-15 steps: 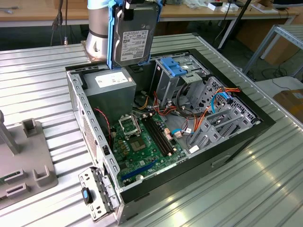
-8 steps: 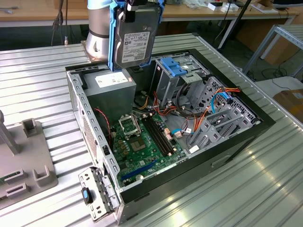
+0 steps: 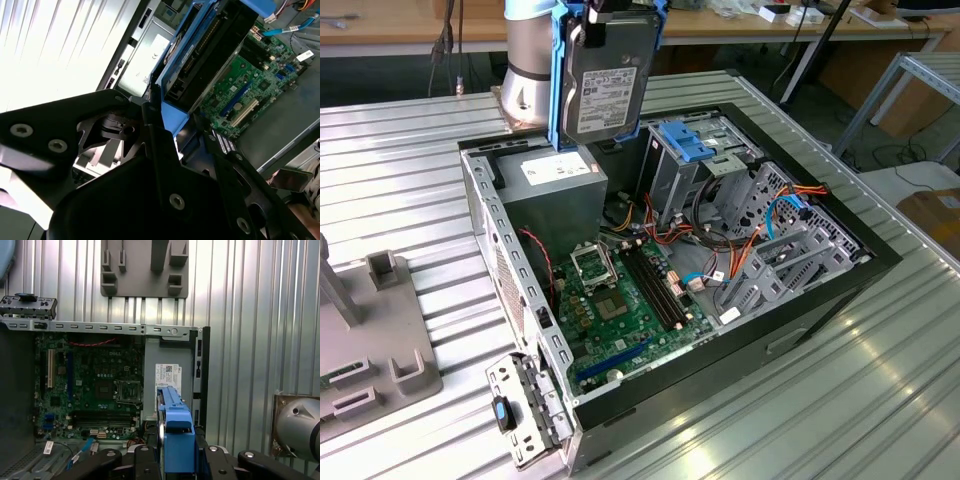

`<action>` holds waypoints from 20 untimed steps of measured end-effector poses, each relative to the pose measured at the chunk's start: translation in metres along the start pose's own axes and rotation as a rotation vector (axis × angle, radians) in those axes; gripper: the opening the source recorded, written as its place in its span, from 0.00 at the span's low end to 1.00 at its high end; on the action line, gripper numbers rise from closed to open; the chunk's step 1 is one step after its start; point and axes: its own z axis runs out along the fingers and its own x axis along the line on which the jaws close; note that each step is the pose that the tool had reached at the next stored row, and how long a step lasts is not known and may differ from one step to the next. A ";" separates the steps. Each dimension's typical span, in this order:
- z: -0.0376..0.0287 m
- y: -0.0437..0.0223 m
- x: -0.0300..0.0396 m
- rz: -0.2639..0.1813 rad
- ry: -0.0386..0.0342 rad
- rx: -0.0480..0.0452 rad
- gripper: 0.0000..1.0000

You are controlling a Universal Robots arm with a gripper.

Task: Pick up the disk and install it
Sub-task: 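Pick up the disk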

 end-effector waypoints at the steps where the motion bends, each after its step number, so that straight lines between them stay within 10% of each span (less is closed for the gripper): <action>1: -0.0001 0.0000 0.0006 0.000 0.0001 -0.0001 0.36; 20: -0.0005 0.0005 0.0138 0.000 0.0001 -0.0001 0.36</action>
